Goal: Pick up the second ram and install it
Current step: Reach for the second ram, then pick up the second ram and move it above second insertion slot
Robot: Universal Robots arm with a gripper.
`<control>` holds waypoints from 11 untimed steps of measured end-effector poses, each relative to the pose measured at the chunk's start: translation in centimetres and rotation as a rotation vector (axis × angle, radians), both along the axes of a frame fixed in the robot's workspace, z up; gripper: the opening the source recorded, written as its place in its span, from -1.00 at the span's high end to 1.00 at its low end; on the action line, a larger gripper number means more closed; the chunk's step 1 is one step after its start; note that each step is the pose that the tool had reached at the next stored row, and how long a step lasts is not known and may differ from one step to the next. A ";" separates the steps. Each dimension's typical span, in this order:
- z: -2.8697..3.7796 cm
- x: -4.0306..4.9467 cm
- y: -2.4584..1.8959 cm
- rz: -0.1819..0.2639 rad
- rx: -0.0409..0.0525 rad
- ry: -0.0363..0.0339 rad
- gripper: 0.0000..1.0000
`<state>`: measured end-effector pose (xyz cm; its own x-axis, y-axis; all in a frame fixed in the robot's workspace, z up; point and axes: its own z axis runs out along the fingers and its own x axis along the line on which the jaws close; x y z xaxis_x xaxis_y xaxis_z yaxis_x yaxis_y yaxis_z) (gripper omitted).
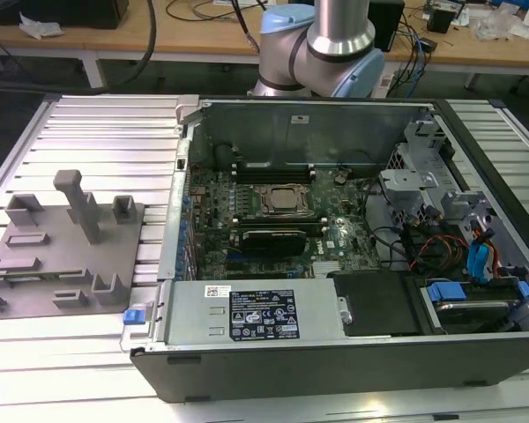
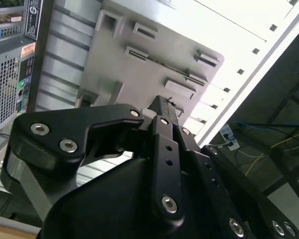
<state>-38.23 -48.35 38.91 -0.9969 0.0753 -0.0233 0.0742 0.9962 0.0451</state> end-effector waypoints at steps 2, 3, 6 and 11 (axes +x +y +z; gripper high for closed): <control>-0.01 -0.10 -0.71 0.000 -0.0001 0.0001 0.79; -0.02 -0.10 -0.76 0.000 0.0000 -0.0001 0.79; -0.02 -0.10 -0.77 0.000 0.0000 0.0000 0.79; -0.01 -0.10 -0.77 0.056 0.0000 0.0001 0.79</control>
